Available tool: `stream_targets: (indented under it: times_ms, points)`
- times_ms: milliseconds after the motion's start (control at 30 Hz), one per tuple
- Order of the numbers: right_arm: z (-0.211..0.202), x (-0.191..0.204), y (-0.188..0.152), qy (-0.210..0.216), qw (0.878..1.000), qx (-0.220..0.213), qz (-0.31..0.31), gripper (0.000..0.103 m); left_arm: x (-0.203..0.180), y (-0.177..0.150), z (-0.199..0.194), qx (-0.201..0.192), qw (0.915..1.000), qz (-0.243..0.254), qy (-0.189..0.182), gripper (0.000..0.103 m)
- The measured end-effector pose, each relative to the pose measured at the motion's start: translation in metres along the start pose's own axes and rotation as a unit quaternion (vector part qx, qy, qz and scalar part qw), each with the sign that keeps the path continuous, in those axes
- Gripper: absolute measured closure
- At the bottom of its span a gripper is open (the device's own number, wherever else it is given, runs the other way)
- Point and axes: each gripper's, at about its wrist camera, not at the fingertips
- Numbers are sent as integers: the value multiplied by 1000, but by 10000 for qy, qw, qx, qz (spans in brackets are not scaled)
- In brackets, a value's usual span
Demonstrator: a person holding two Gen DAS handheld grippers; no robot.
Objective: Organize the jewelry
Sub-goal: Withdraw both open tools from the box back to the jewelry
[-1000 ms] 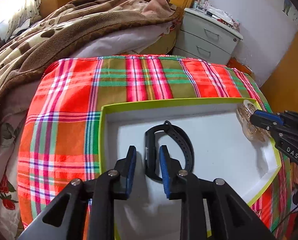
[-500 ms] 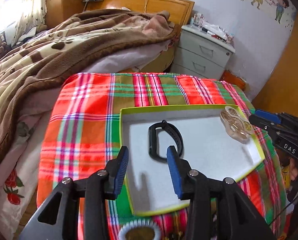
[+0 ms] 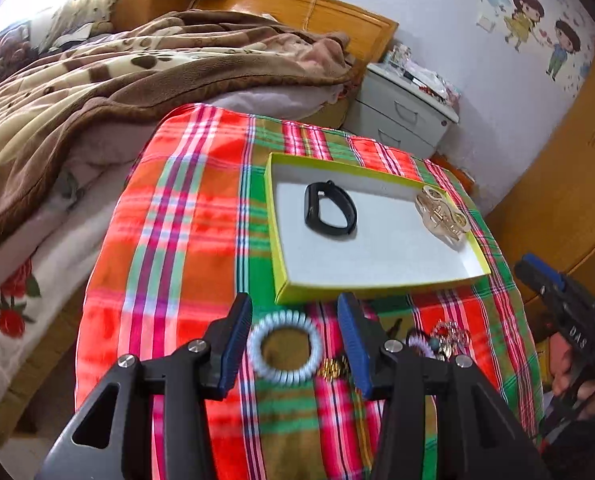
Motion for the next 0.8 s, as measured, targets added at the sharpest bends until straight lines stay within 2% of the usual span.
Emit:
stream_targets:
  times_ms: [67, 133, 267, 500, 800]
  points:
    - [-2, -3, -13, -39, 9999, 24, 140, 70, -1, -12, -8, -193, 9996, 7, -214, 53]
    - [-4, -4, -27, -33, 9996, 64, 282, 70, 0, -22, -12, -196, 9992, -39, -332, 51]
    - [-5, 1, -48, 36, 9991, 163, 385, 70, 2, -40, -12, 126, 9991, -71, -403, 51]
    - [-6, 42, -62, 708, 9972, 49, -246, 70, 13, -68, -14, 277, 9983, -241, -448, 52]
    - [23, 80, -68, 832, 9904, 389, -1031, 70, 22, -90, -21, 363, 9977, -253, -504, 52]
Point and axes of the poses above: each gripper's, at about its wrist camera, not at the fingertips, and z roughly the way its jaws point, x to its left, y to its top, and after that the axes turned 10 degrees about z, right-handed
